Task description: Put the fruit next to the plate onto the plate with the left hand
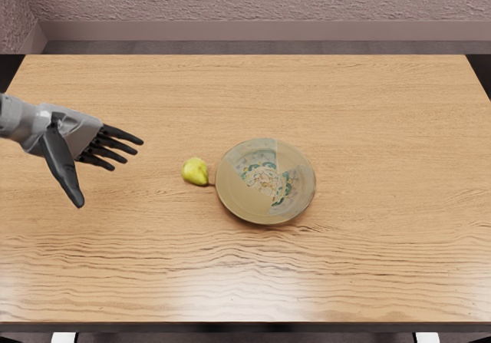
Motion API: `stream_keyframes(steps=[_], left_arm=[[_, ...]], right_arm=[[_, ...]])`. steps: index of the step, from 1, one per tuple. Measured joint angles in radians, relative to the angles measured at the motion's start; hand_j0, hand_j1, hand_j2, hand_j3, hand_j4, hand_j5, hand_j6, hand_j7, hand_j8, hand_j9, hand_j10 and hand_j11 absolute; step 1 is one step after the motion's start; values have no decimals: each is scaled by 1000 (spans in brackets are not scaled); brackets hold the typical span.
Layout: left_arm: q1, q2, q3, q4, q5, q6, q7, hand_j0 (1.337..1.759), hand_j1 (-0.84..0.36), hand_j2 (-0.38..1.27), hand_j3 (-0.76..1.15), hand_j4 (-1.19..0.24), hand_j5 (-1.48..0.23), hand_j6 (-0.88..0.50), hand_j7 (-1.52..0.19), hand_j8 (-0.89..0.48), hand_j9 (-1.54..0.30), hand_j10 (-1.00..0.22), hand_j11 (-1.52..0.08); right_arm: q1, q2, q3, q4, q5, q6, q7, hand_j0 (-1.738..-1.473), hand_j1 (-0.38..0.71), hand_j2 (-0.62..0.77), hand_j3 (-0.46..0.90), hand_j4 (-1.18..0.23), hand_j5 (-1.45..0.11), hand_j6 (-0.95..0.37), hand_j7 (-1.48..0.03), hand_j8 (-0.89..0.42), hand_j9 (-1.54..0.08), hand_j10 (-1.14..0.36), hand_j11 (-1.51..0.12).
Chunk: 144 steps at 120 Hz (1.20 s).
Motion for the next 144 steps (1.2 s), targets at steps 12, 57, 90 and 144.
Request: stream_keyframes(steps=[12, 57, 90, 144], left_arm=[[1, 0, -6, 6, 3, -2, 0, 1658, 323, 5, 0, -23, -29, -23, -29, -23, -29, -23, -29], [-193, -403, 37, 133, 198, 2, 167, 1658, 324, 4, 0, -22, -27, -22, -27, -22, -27, -22, -27], [-211, -922, 362, 272, -37, 602, 69, 1658, 322, 5, 0, -23, -29, -23, -29, -23, -29, -23, -29], [-161, -908, 376, 91, 278, 701, -143, 1658, 319, 5, 0, -25, -32, -26, -32, -25, -32, -25, -32]], right_arm=[[2, 0, 1, 0, 0, 1, 0, -1658, -349, 0, 0, 0, 0, 0, 0, 0, 0, 0, 0], [0, 0, 1, 0, -1, 0, 0, -1658, -349, 0, 0, 0, 0, 1, 0, 1, 0, 0, 0], [0, 0, 1, 0, -1, 0, 0, -1658, -349, 0, 0, 0, 0, 0, 0, 0, 0, 0, 0], [0, 0, 1, 0, -1, 0, 0, -1658, -349, 0, 0, 0, 0, 0, 0, 0, 0, 0, 0]])
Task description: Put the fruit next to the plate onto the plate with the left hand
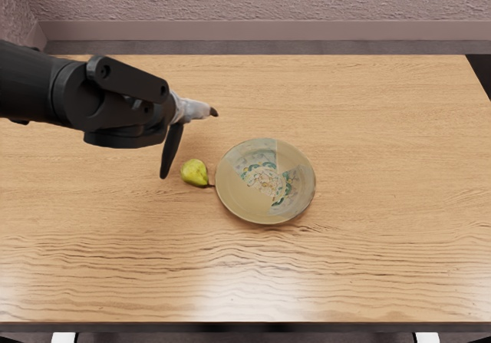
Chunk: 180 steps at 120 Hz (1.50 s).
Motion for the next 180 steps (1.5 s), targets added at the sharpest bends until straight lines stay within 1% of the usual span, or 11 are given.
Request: stream_keyframes(steps=[7, 25, 44, 55, 64, 72, 84, 110, 123, 160, 180], left_arm=[[19, -2, -6, -9, 9, 12, -2, 1658, 316, 6, 0, -28, -36, -28, -36, -28, -36, -28, -36], [82, -22, -18, -19, 12, 101, -4, 1658, 311, 6, 0, -32, -41, -32, -41, -32, -41, -32, -41], [98, -23, -18, -35, 2, 262, -2, 1658, 309, 7, 0, -33, -43, -34, -43, -34, -43, -33, -43], [84, -19, -14, -85, 0, 358, 0, 1658, 309, 7, 0, -34, -44, -34, -44, -34, -44, -34, -44], [85, -21, -11, -120, 1, 401, 1, 1658, 309, 7, 0, -34, -44, -34, -44, -34, -44, -34, -44], [100, -23, -10, -133, 2, 422, 1, 1658, 308, 7, 0, -34, -44, -34, -44, -34, -44, -34, -44], [141, -23, -9, -137, -1, 470, 1, 1658, 300, 9, 0, -41, -54, -42, -54, -42, -54, -41, -54], [191, -23, -14, -120, -5, 501, 0, 1658, 211, 23, 0, -115, -150, -116, -150, -116, -150, -115, -150], [202, -23, -17, -109, -6, 504, 0, 1658, 173, 30, 0, -147, -190, -147, -190, -147, -190, -147, -190], [213, -23, -25, -104, -13, 505, 0, 1658, 82, 45, 0, -223, -289, -223, -289, -223, -289, -223, -289], [217, -23, -32, -105, -23, 505, -1, 1658, 54, 50, 0, -246, -320, -246, -320, -246, -320, -246, -320]], right_arm=[[0, 0, 0, 0, 0, 0, 0, -1658, -349, 0, 0, 0, 0, 0, 0, 0, 0, 0, 0], [0, 0, 0, 0, 0, 0, 0, -1658, -349, 0, 0, 0, 0, 0, 0, 0, 0, 0, 0], [0, 0, 0, 0, 0, 0, 0, -1658, -349, 0, 0, 0, 0, 0, 0, 0, 0, 0, 0], [0, 0, 0, 0, 0, 0, 0, -1658, -349, 0, 0, 0, 0, 0, 0, 0, 0, 0, 0], [0, 0, 0, 0, 0, 0, 0, -1658, -349, 0, 0, 0, 0, 0, 0, 0, 0, 0, 0], [0, 0, 0, 0, 0, 0, 0, -1658, -349, 0, 0, 0, 0, 0, 0, 0, 0, 0, 0], [0, 0, 0, 0, 0, 0, 0, -1658, -349, 0, 0, 0, 0, 0, 0, 0, 0, 0, 0], [0, 0, 0, 0, 0, 0, 0, -1658, -349, 0, 0, 0, 0, 0, 0, 0, 0, 0, 0], [0, 0, 0, 0, 0, 0, 0, -1658, -349, 0, 0, 0, 0, 0, 0, 0, 0, 0, 0], [0, 0, 0, 0, 0, 0, 0, -1658, -349, 0, 0, 0, 0, 0, 0, 0, 0, 0, 0], [0, 0, 0, 0, 0, 0, 0, -1658, -349, 0, 0, 0, 0, 0, 0, 0, 0, 0, 0]])
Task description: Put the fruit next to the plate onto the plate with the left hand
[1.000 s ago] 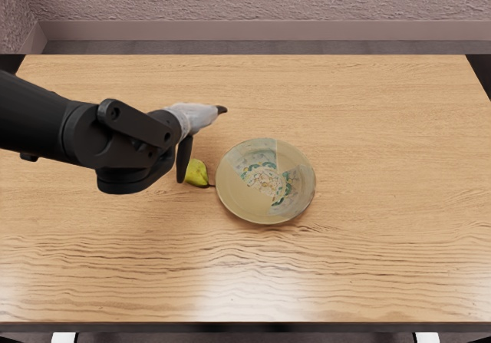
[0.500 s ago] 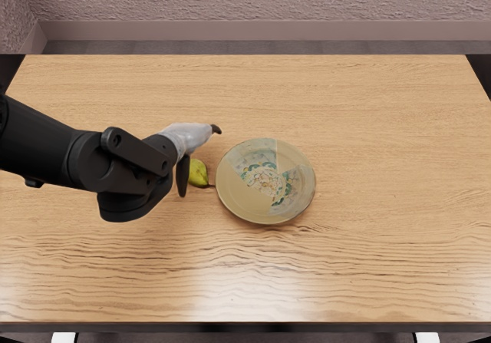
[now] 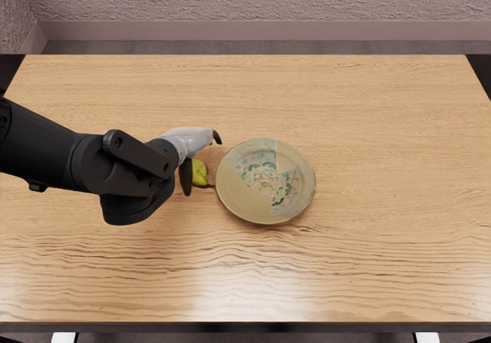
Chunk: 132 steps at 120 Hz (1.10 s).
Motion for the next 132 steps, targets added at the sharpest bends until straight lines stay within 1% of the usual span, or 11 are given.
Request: stream_keyframes(steps=[7, 25, 45, 63, 76, 91, 96, 113, 118, 124, 132], left_arm=[[0, 0, -1, 0, -4, 0, 0, 1658, 46, 51, 0, -253, -329, -253, -329, -253, -329, -253, -329], [-3, 0, 0, -3, -35, 0, 0, 1658, -51, 67, 0, -334, -434, -334, -434, -334, -434, -334, -434], [-3, 0, 1, -3, -52, 0, 0, 1658, -107, 76, 0, -380, -494, -380, -494, -380, -494, -380, -494], [-16, 0, 3, -10, -70, 1, 0, 1658, -129, 80, 0, -399, -519, -399, -519, -399, -519, -399, -519], [-37, 0, 3, -39, -80, 7, 0, 1658, -138, 82, 0, -406, -528, -406, -528, -406, -528, -406, -528], [-43, 0, 5, -80, -85, 11, 1, 1658, -143, 83, 0, -413, -532, -413, -532, -404, -534, -412, -534], [-43, 0, 5, -87, -88, 12, 1, 1658, -144, 84, 0, -417, -530, -418, -530, -378, -536, -414, -536], [-43, 0, 8, -97, -101, 13, 2, 1658, -148, 85, 0, -423, -532, -427, -532, -405, -540, -418, -540], [-43, 0, 11, -98, -113, 13, 3, 1658, -179, 90, 0, -448, -566, -445, -567, -428, -574, -444, -574], [-43, 0, 14, -99, -136, 13, 4, 1658, -261, 104, 0, -515, -655, -481, -657, -492, -662, -511, -662], [-43, 0, 16, -100, -160, 13, 5, 1657, -294, 271, 0, -608, -770, -492, -779, -518, -788, -597, -789]], right_arm=[[0, 0, 0, 0, 0, 0, 0, -1658, -349, 0, 0, 0, 0, 0, 0, 0, 0, 0, 0], [0, 0, 0, 0, 0, 0, 0, -1658, -349, 0, 0, 0, 0, 0, 0, 0, 0, 0, 0], [0, 0, 0, 0, 0, 0, 0, -1658, -349, 0, 0, 0, 0, 0, 0, 0, 0, 0, 0], [0, 0, 0, 0, 0, 0, 0, -1658, -349, 0, 0, 0, 0, 0, 0, 0, 0, 0, 0], [0, 0, 0, 0, 0, 0, 0, -1658, -349, 0, 0, 0, 0, 0, 0, 0, 0, 0, 0], [0, 0, 0, 0, 0, 0, 0, -1658, -349, 0, 0, 0, 0, 0, 0, 0, 0, 0, 0], [0, 0, 0, 0, 0, 0, 0, -1658, -349, 0, 0, 0, 0, 0, 0, 0, 0, 0, 0], [0, 0, 0, 0, 0, 0, 0, -1658, -349, 0, 0, 0, 0, 0, 0, 0, 0, 0, 0], [0, 0, 0, 0, 0, 0, 0, -1658, -349, 0, 0, 0, 0, 0, 0, 0, 0, 0, 0], [0, 0, 0, 0, 0, 0, 0, -1658, -349, 0, 0, 0, 0, 0, 0, 0, 0, 0, 0], [0, 0, 0, 0, 0, 0, 0, -1658, -349, 0, 0, 0, 0, 0, 0, 0, 0, 0, 0]])
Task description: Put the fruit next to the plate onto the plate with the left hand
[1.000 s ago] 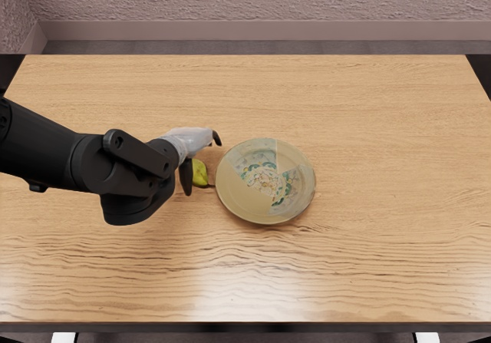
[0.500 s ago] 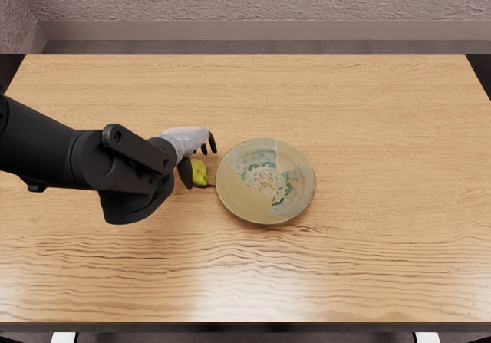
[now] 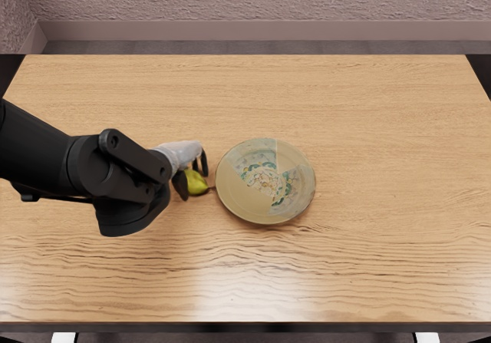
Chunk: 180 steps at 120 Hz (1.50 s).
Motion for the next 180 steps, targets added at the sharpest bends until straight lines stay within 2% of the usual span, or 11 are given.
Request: stream_keyframes(steps=[31, 58, 83, 95, 116, 127, 138, 150, 155, 173, 180], left_arm=[[7, 0, 0, -1, -47, 1, 2, 1654, -343, 601, 0, -790, -979, -483, -997, -480, -1026, -764, -1027], [11, 0, -3, 0, -48, -1, 0, 1648, -213, 270, 0, -829, -1069, -500, -1064, -458, -1100, -791, -1096], [-44, 1, 6, -3, -97, -5, -3, 1650, -289, 344, 0, -776, -1164, -419, -1111, -372, -1143, -727, -1135], [-117, 65, 0, -2, -112, -5, -3, 1651, -334, 417, 0, -771, -1195, -389, -1120, -358, -1158, -708, -1147], [-140, 141, -147, -1, -123, -5, 4, 1651, -364, 481, 0, -767, -1211, -373, -1118, -339, -1160, -686, -1156], [-84, 108, -252, 13, -119, -4, 6, 1650, -331, 378, 0, -778, -1198, -385, -1109, -355, -1157, -693, -1160], [14, 60, -331, 55, -117, -5, 5, 1651, -339, 456, 0, -801, -1217, -390, -1120, -344, -1161, -693, -1158], [36, 31, -376, 83, -111, -6, 5, 1651, -283, 311, 0, -798, -1230, -408, -1124, -366, -1163, -717, -1154], [34, 30, -385, 90, -109, -5, 5, 1651, -243, 274, 0, -768, -1181, -435, -1076, -386, -1116, -720, -1107], [4, 19, -399, 113, -106, -5, 4, 1655, 47, 135, 0, -384, -586, -224, -536, -200, -555, -360, -551], [-17, 125, -389, 97, -106, -104, 4, 1656, 116, 102, 0, -293, -447, -173, -409, -156, -423, -276, -420]], right_arm=[[0, 0, 0, 0, 0, 0, 0, -1658, -349, 0, 0, 0, 0, 0, 0, 0, 0, 0, 0], [0, 0, 0, 0, 0, 0, 0, -1658, -349, 0, 0, 0, 0, 0, 0, 0, 0, 0, 0], [0, 0, 0, 0, 0, 0, 0, -1658, -349, 0, 0, 0, 0, 0, 0, 0, 0, 0, 0], [0, 0, 0, 0, 0, 0, 0, -1658, -349, 0, 0, 0, 0, 0, 0, 0, 0, 0, 0], [0, 0, 0, 0, 0, 0, 0, -1658, -349, 0, 0, 0, 0, 1, 0, 0, 0, 0, 0], [0, 0, 0, 0, 0, 0, 0, -1658, -349, 0, 0, 0, 0, 1, 0, 0, 0, 0, 0], [0, 0, 0, 0, 0, 0, 0, -1658, -349, 0, 0, 0, 0, 0, 0, 0, 0, 0, 0], [0, 0, 0, 0, 0, 0, 0, -1658, -349, 0, 0, 0, 0, 0, 0, 0, 0, 0, 0], [0, 0, 0, 0, 0, 0, 0, -1658, -349, 0, 0, 0, 0, 0, 0, 0, 0, 0, 0], [0, 0, 0, 0, 0, 0, 0, -1658, -349, 0, 0, 0, 0, 0, 0, 0, 0, 0, 0], [0, 0, 0, 0, 0, 0, 0, -1658, -349, 0, 0, 0, 0, 0, 0, 0, 0, 0, 0]])
